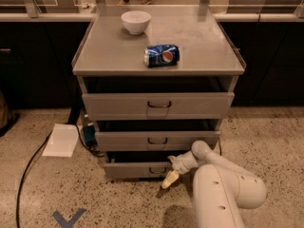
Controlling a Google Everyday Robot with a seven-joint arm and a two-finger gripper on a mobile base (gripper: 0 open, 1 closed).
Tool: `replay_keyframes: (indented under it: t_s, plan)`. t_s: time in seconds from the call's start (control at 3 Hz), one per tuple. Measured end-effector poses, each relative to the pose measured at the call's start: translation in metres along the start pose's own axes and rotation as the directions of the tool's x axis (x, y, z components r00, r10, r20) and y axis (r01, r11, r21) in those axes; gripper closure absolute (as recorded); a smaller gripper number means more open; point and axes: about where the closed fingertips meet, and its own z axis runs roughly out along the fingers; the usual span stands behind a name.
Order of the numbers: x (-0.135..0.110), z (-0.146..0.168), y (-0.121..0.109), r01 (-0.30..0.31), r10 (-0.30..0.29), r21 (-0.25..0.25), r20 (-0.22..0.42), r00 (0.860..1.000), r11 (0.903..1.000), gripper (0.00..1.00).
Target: Open bottom drawer
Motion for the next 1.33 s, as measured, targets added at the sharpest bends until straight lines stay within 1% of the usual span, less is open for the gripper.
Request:
replay_keyframes:
  t_s: [0.33, 0.67, 1.0, 1.33]
  plan:
    - [0.001, -0.016, 0.018, -0.005, 0.005, 0.007, 0.001, 1.0, 1.0, 0.0]
    - [0.001, -0.039, 0.045, -0.034, 0.034, 0.034, 0.024, 0.999, 0.9988, 0.0]
    - [0.011, -0.026, 0.078, -0.055, 0.056, -0.023, 0.012, 0.998, 0.9982, 0.0]
    - [0.01, -0.026, 0.078, -0.055, 0.055, -0.023, 0.012, 0.998, 0.9982, 0.0]
